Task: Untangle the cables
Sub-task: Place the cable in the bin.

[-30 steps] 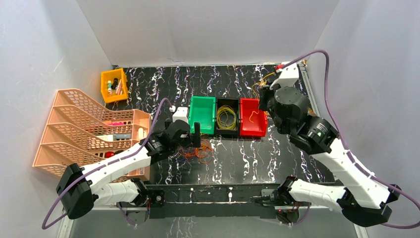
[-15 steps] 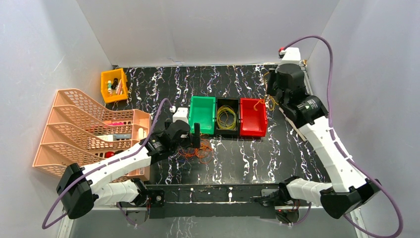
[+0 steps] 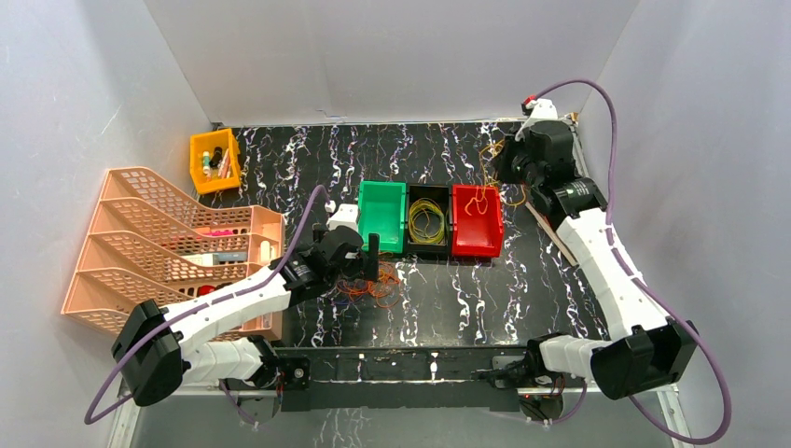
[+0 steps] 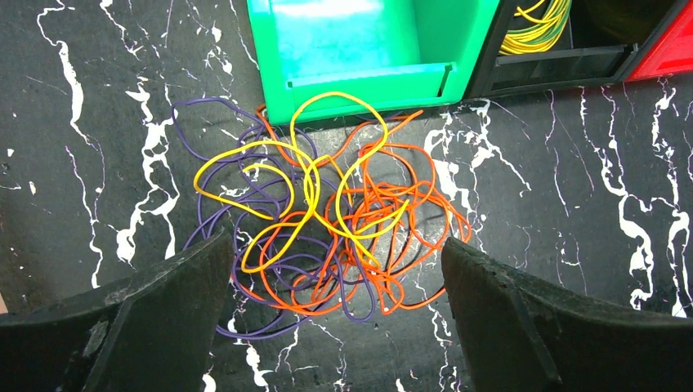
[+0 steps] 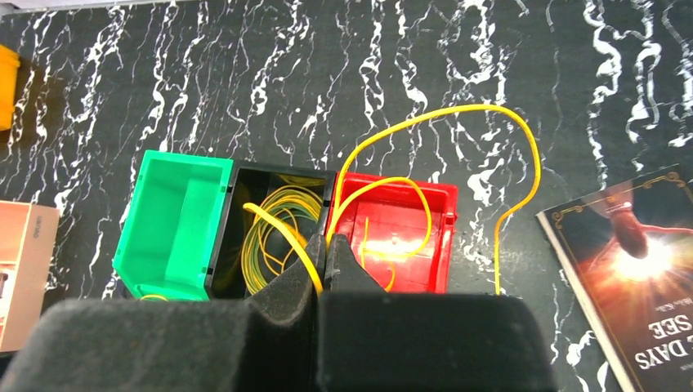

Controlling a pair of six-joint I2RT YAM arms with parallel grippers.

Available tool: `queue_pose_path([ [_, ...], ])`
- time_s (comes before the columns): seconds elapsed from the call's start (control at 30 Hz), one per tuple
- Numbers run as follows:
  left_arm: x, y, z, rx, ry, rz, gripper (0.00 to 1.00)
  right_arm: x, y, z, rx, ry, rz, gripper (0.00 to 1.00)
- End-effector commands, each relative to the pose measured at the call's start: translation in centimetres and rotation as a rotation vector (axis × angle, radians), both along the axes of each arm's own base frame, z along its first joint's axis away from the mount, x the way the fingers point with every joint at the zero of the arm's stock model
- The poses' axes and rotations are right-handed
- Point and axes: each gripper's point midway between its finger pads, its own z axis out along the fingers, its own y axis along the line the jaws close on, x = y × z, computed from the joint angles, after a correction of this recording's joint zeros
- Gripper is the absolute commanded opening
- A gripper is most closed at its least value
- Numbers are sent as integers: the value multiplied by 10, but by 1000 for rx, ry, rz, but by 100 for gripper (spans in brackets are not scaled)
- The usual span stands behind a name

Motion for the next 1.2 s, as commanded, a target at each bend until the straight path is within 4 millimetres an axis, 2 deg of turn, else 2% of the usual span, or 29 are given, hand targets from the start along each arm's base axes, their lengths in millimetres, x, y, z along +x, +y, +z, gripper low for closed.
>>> queue_pose_path([
  [0.0, 6, -1, 14, 2, -31, 5, 98, 9, 14, 8, 90, -56, 65, 0],
  [0.3, 4, 0, 9, 13, -19, -1, 98, 8, 7, -29, 125, 16, 64, 0],
  [0.4, 4, 1, 10, 7, -20, 4, 98, 4, 16, -37, 148, 37, 119, 0],
  [0.63, 3, 1, 10, 5, -20, 2, 98, -7, 43, -42, 217, 53, 281, 0],
  [0.83, 2, 2, 9, 11, -16, 3, 98, -9, 53, -56, 250, 95, 328, 0],
  [1.03, 2, 4, 8, 14, -17, 9, 98, -10, 66, -60, 313, 119, 386, 0],
  [1.17, 1, 4, 7, 18, -15, 7, 98, -8, 67, -66, 324, 135, 376, 0],
])
